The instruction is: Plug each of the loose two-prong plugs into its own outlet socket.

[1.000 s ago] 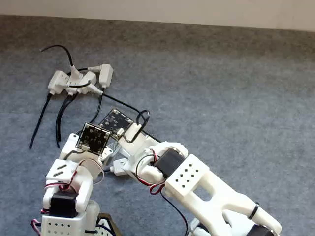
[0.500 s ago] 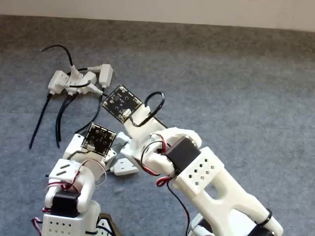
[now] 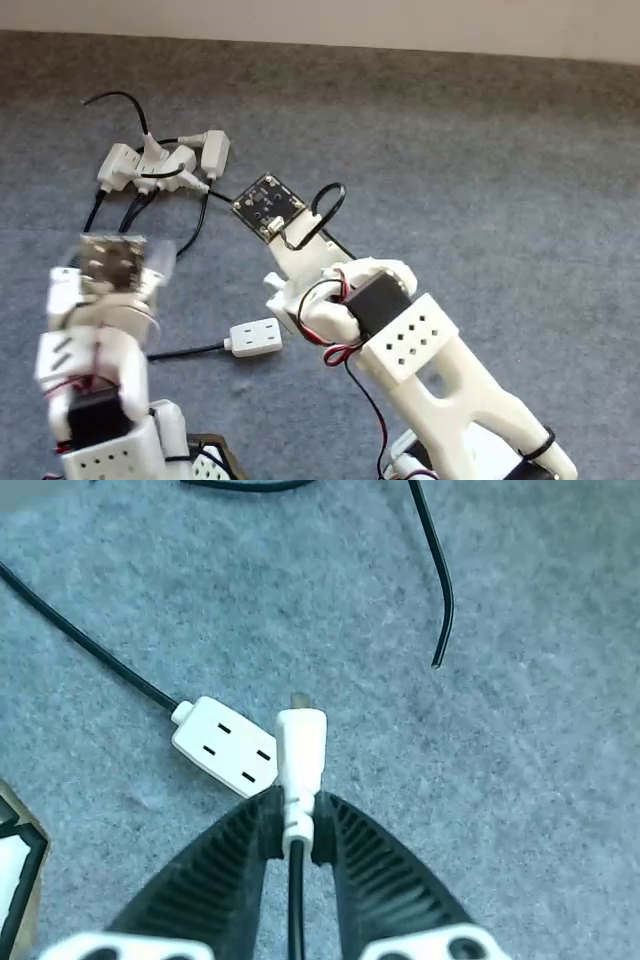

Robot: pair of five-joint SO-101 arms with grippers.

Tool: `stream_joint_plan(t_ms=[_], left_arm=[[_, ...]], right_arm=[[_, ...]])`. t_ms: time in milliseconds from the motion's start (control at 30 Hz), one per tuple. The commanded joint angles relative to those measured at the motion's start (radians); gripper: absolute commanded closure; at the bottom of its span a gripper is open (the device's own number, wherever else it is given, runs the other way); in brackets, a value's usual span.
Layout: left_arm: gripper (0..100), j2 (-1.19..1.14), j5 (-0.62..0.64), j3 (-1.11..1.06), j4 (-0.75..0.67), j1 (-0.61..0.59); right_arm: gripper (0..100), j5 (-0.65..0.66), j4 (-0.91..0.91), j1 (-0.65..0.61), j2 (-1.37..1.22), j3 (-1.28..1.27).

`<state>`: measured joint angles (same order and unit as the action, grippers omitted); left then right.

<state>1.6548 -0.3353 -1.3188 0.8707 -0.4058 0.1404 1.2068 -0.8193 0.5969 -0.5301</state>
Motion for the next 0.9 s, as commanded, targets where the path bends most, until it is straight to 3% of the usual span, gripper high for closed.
stream_joint_plan(t_ms=[0, 200, 400, 500, 667, 867], left_arm=[[68, -0.46, 0.046, 0.344, -0.02, -0.096], [68, -1.127, 0.049, 0.78, 0.147, -0.107], [68, -1.383, 0.051, 0.964, 0.176, -0.196], [68, -1.465, 0.051, 1.02, 0.118, -0.283], [68, -1.563, 0.051, 1.017, -0.032, -0.398], [68, -1.67, 0.051, 1.006, -0.198, -0.464]], right_arm=[[99.1, 0.011, 0.012, 0.01, 0.002, 0.007], [99.1, 0.002, 0.12, 0.01, -0.252, 0.156], [99.1, -0.104, 0.272, 0.007, -0.547, 0.481], [99.1, -0.169, 0.397, 0.004, -0.662, 0.67], [99.1, -0.416, 0.558, 0.005, -0.812, 0.935], [99.1, -0.443, 0.558, -0.002, -0.889, 0.903]])
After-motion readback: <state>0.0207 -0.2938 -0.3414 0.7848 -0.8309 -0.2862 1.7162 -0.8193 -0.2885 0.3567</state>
